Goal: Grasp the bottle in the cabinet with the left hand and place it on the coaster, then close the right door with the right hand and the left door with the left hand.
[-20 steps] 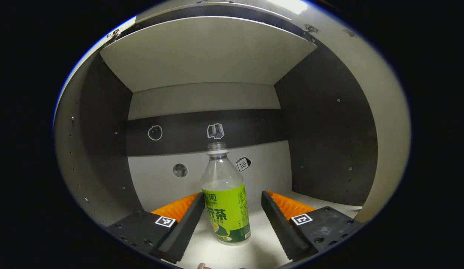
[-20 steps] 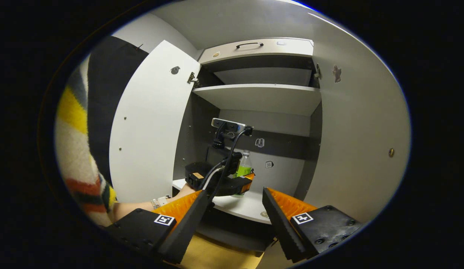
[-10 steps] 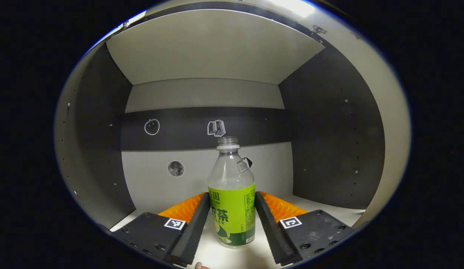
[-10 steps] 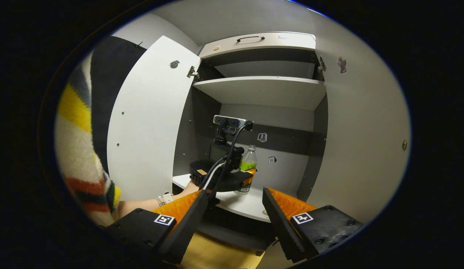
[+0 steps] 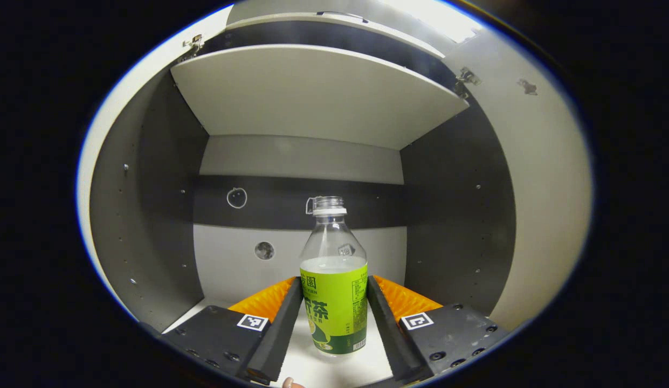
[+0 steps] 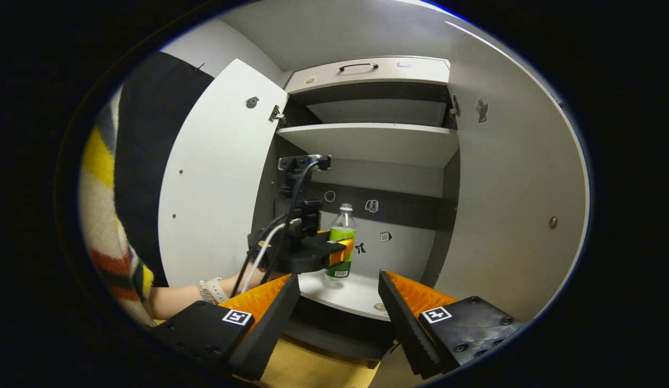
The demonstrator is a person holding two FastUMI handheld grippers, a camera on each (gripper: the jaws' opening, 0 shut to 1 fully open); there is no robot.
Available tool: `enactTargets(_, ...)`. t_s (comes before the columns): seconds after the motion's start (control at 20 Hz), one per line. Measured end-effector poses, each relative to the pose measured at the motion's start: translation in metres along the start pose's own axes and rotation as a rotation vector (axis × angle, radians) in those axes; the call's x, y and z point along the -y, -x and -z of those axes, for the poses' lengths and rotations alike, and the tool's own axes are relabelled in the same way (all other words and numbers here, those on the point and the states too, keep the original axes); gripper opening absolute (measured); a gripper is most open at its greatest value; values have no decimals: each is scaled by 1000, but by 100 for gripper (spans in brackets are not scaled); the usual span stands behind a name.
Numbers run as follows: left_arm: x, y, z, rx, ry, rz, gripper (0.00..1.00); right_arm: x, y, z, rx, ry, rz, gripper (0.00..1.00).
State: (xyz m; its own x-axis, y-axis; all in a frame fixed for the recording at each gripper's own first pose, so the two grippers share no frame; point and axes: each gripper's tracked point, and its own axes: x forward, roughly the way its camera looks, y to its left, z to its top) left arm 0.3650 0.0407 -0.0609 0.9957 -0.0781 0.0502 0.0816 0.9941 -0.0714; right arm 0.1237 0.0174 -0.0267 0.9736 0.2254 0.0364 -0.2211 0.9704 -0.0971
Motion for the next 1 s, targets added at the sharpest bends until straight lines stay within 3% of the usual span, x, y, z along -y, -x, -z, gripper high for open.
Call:
enactTargets(0.5,25,173,-10,-3,-2,57,75,-1,66,-17,12,38,150,98)
enactTargets(1.0,89,328,84,-81,-19,150,75,-4,126,-5,22,98,245,98)
